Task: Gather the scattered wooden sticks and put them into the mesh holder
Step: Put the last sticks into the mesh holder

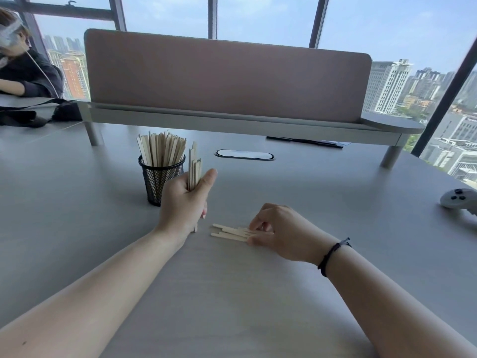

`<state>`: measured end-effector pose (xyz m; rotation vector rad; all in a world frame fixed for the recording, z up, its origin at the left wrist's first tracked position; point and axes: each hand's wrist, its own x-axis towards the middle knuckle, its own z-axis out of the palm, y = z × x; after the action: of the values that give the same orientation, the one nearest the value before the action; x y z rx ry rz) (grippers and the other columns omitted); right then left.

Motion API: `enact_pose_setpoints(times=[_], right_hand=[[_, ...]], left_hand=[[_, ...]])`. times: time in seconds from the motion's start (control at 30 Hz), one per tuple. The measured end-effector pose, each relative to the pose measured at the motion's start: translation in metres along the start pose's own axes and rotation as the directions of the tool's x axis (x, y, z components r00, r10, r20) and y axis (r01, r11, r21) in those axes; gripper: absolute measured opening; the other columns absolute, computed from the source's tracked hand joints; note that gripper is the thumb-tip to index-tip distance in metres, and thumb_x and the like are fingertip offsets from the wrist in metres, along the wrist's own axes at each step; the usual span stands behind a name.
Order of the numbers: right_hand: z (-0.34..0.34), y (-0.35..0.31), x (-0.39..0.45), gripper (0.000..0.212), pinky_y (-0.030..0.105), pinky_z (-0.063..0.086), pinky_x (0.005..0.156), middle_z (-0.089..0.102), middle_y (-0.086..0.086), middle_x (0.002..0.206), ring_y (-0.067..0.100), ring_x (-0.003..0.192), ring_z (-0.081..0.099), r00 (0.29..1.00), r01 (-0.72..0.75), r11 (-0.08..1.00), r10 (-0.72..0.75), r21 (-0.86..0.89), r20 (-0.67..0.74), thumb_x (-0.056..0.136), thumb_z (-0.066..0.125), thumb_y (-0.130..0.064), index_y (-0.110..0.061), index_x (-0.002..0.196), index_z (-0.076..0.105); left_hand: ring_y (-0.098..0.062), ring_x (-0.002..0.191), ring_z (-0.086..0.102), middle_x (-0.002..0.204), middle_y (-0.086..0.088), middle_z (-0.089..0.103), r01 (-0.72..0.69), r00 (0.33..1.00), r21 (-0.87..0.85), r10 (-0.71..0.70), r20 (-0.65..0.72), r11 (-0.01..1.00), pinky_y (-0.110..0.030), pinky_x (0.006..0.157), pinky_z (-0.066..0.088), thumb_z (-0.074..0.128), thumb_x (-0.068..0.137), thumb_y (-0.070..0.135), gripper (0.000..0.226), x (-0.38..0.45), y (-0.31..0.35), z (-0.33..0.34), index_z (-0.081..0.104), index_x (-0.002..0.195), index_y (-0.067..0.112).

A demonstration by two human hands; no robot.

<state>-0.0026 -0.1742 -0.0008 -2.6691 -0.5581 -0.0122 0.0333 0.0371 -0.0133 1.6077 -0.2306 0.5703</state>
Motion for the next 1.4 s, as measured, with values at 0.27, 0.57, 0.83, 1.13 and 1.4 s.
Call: enact_pose_setpoints(times=[0.27,0.57,0.83,1.13,1.4], right_hand=[[-0.0005,-0.0016,-0.0027,0.034,0.026,0.045,0.087,0.056,-0.006,0.108,0.012,0.096,0.056,0.999,-0.028,0.999,0.029,-0.016,0.034,0.088,0.069,-0.043,-0.023,0.115,0.065],[-0.0007,0.0003,-0.0056,0.014,0.027,0.046,0.080,0.057,-0.005,0.099,0.013,0.088,0.058,0.999,-0.038,0.999,0.038,0.030,-0.027,0.087,0.070,-0.033,-0.020,0.092,0.073],[0.0013,0.0006,-0.0036,0.019,0.022,0.039,0.066,0.055,-0.008,0.091,0.014,0.082,0.054,0.998,-0.061,0.998,0.061,0.011,-0.016,0.089,0.066,-0.032,-0.014,0.096,0.065],[0.0029,-0.0042,-0.0085,0.016,0.027,0.046,0.071,0.069,-0.006,0.093,0.014,0.083,0.059,0.999,-0.041,0.999,0.042,0.012,-0.033,0.093,0.060,-0.031,-0.022,0.104,0.068],[0.0080,-0.0053,-0.0090,0.015,0.026,0.040,0.079,0.057,-0.003,0.106,0.017,0.094,0.055,0.999,-0.020,1.000,0.020,-0.011,-0.032,0.097,0.055,-0.030,-0.019,0.104,0.063]], left_hand=[[-0.022,0.036,0.039,0.040,-0.010,0.041,-0.002,0.999,-0.056,-0.001,-0.046,0.998,-0.027,0.047,0.038,0.076,0.087,0.027,0.049,0.0020,0.0043,0.0001,0.044,0.057,0.005],[-0.021,0.035,0.032,0.042,-0.010,0.033,0.013,0.994,-0.082,-0.022,-0.104,0.997,-0.035,0.048,0.032,0.072,0.088,0.024,0.059,0.0006,0.0071,-0.0002,0.031,0.053,-0.001],[-0.022,0.036,0.031,0.041,-0.008,0.034,0.030,0.999,-0.079,-0.033,-0.036,0.996,-0.035,0.048,0.032,0.072,0.084,0.034,0.058,0.0003,0.0039,0.0006,0.032,0.052,0.006],[-0.022,0.039,0.030,0.045,-0.018,0.029,0.040,0.999,-0.054,-0.040,-0.001,0.998,-0.045,0.043,0.031,0.070,0.085,0.036,0.063,-0.0005,0.0029,0.0006,0.032,0.059,-0.007],[-0.023,0.042,0.030,0.047,-0.012,0.031,0.051,0.998,-0.044,-0.050,0.024,0.998,-0.049,0.044,0.033,0.070,0.085,0.039,0.065,-0.0009,0.0042,0.0000,0.032,0.059,-0.007]])
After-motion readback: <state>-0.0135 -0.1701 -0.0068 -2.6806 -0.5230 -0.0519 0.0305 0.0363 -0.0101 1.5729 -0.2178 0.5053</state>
